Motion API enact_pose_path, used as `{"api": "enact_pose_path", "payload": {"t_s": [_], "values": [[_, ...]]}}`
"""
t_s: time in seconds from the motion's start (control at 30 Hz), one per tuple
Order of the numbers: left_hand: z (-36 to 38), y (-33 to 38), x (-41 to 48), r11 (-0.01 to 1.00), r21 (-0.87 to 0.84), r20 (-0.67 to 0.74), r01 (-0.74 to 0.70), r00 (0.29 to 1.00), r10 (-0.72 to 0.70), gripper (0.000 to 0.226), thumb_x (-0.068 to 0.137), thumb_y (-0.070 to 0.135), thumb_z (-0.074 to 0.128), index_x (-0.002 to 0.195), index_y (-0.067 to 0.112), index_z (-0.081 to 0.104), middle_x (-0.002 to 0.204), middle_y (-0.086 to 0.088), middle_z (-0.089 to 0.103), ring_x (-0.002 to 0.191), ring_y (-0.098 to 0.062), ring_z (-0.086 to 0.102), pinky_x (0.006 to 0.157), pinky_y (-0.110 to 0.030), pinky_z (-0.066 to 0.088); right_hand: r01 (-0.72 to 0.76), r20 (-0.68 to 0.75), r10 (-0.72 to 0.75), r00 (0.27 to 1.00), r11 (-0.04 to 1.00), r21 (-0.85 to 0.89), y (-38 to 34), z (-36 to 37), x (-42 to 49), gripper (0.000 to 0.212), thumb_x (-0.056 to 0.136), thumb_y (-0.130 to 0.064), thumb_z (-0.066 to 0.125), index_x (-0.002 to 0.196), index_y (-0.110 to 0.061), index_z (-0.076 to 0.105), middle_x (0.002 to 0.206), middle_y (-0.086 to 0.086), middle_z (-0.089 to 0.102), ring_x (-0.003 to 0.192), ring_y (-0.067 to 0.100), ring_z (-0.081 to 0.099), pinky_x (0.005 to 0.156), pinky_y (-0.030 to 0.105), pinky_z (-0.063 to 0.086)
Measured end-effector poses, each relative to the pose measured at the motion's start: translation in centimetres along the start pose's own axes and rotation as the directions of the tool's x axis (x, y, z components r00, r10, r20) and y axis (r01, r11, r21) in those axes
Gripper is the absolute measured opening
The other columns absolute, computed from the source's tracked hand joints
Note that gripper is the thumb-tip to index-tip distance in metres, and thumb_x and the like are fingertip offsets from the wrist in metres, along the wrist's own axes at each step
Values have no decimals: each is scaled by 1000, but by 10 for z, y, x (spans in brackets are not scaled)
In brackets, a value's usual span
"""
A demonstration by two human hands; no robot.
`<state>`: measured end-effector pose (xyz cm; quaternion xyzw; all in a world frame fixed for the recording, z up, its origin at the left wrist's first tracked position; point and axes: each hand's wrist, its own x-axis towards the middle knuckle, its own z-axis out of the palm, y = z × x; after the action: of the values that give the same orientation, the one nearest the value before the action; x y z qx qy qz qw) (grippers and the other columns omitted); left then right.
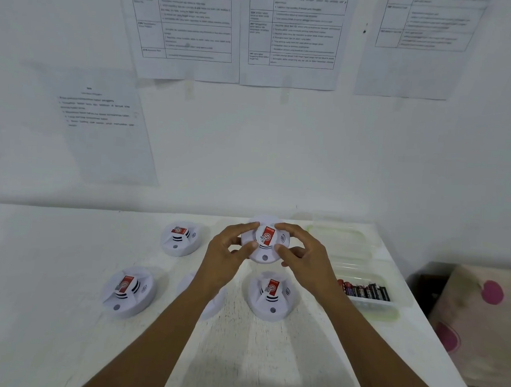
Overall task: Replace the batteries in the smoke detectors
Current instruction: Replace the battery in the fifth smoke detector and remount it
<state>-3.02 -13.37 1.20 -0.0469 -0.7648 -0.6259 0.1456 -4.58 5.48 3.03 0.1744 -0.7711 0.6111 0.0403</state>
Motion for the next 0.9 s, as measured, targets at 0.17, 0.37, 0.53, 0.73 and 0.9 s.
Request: {"api": "enact_pose_path", "payload": {"t_s": [0.17,0.37,0.53,0.73,0.9], "values": [[1,0,1,1000,0,-8,-10,1000,10,35,91,17,67,125,19,64,125,8,64,105,-1,61,89,-24,54,7,-4,-7,1000,1000,-16,2,0,2,36,89,-9,67,121,-25,63,115,-8,65,89,18,68,65,18,53],[0,-2,5,1000,9,-6,-8,1000,8,35,91,17,67,125,21,64,125,9,63,103,1,61,88,-23,54,1,-11,-1,1000,1000,-18,7,3,7,36,89,-10,67,122,-25,63,116,-6,65,91,19,69,67,19,55],[0,-3,7,1000,-6,-4,-3,1000,3,35,91,16,67,125,21,64,125,7,64,102,2,62,87,-20,53,0,-9,-1,1000,1000,-18,8,3,10,37,89,-8,66,120,-28,64,115,-9,65,91,16,69,67,20,55],[0,-7,9,1000,7,2,-8,1000,8,36,91,17,66,126,20,64,126,7,64,107,-2,61,90,-25,54,-7,-4,7,1000,999,-34,12,4,12,36,89,-9,66,121,-27,63,116,-7,65,91,18,69,69,21,56],[-1,-10,11,1000,30,10,-3,1000,3,36,90,20,67,126,20,63,127,8,63,112,-11,61,91,-27,55,-6,1,6,1000,999,-39,13,5,13,36,89,-10,66,121,-28,63,116,-7,65,90,17,70,69,23,57]]}}
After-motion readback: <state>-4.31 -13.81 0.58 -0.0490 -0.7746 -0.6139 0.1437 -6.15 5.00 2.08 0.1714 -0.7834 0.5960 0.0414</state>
